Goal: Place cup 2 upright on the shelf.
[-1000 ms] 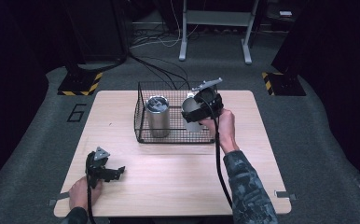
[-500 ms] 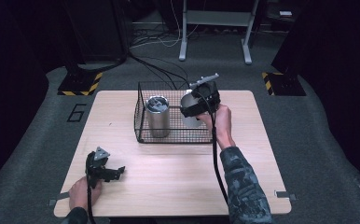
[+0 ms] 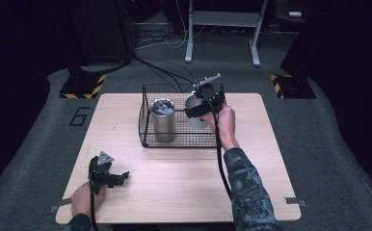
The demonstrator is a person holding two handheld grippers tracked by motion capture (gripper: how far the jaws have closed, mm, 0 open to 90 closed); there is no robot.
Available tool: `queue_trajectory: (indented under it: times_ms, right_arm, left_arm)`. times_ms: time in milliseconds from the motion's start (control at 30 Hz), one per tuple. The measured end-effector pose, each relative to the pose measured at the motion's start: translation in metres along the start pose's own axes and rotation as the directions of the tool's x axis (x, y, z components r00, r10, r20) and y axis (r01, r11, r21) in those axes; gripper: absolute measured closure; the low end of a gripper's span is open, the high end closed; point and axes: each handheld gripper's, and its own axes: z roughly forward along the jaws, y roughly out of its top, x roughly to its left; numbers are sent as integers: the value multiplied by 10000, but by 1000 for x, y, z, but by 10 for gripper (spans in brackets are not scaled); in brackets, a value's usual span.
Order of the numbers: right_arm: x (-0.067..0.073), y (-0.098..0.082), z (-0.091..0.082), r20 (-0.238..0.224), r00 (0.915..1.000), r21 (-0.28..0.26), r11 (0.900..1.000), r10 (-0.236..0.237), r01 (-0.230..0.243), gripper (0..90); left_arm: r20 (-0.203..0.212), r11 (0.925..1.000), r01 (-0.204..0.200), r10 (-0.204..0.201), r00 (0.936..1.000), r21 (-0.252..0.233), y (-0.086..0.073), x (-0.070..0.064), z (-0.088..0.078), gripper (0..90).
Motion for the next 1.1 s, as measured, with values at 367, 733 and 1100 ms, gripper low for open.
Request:
queue_trajectory:
  times_ms: [367, 733, 1100]
  right_arm:
    - [-6, 3, 16, 388, 9992, 241, 9997, -27, 18, 54]
    - [-6, 3, 34, 466, 9989, 576, 9983, 67, -94, 54]
    - [-3, -1, 55, 484, 9988, 1111, 9938, -18, -36, 54]
  left_arm:
    - [-1, 10000, 1, -1, 10000, -4, 0, 0, 0, 0]
    - [57, 10000, 56, -56, 10000, 22, 0, 0, 0, 0]
    - [35, 10000, -69, 69, 10000, 33, 0, 1, 0, 0]
